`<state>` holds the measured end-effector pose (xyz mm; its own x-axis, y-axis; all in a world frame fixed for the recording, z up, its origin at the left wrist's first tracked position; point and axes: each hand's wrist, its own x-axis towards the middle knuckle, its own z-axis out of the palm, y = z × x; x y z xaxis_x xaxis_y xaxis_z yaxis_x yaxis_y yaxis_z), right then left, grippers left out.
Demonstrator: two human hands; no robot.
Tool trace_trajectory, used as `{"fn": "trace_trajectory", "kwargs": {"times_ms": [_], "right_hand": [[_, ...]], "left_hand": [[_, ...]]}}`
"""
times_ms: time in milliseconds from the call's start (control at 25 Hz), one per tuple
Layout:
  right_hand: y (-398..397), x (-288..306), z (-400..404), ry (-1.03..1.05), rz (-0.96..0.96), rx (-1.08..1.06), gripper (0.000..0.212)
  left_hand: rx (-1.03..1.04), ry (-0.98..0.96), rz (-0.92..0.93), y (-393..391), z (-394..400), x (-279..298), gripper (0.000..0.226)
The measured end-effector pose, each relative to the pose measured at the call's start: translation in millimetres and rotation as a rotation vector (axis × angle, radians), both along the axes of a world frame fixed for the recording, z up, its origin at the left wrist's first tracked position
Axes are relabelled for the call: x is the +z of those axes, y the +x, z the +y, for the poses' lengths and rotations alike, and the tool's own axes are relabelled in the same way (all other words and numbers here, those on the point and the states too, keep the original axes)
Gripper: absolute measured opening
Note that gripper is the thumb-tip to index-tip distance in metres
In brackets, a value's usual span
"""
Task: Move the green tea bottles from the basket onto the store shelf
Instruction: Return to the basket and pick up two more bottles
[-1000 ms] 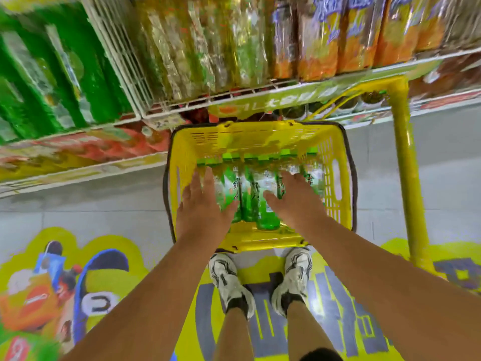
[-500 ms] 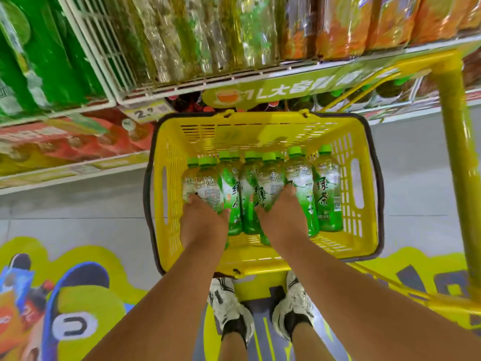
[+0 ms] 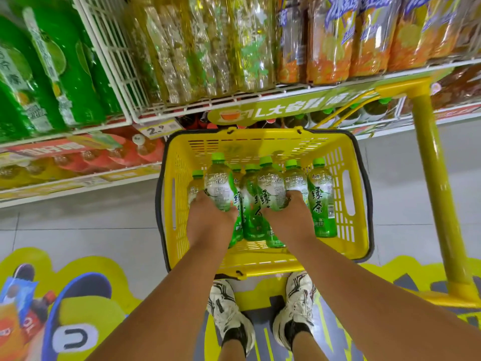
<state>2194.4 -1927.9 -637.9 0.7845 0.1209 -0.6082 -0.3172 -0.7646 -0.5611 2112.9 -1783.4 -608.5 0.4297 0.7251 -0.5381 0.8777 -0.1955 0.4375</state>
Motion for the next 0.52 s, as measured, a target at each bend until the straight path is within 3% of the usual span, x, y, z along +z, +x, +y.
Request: {"fn": "trace_trajectory", "kwargs": {"times_ms": [240, 520], "right_hand": [[21, 57, -12, 0.192, -0.06, -0.052, 0.038], [33, 203, -51, 0.367, -0.057, -0.107, 0.051]], "left_hand": [[-0.005, 0.001, -0.157, 28, 2, 67, 0.052], [-0.052, -0.094, -0.333, 27, -11, 209, 0.044]]}}
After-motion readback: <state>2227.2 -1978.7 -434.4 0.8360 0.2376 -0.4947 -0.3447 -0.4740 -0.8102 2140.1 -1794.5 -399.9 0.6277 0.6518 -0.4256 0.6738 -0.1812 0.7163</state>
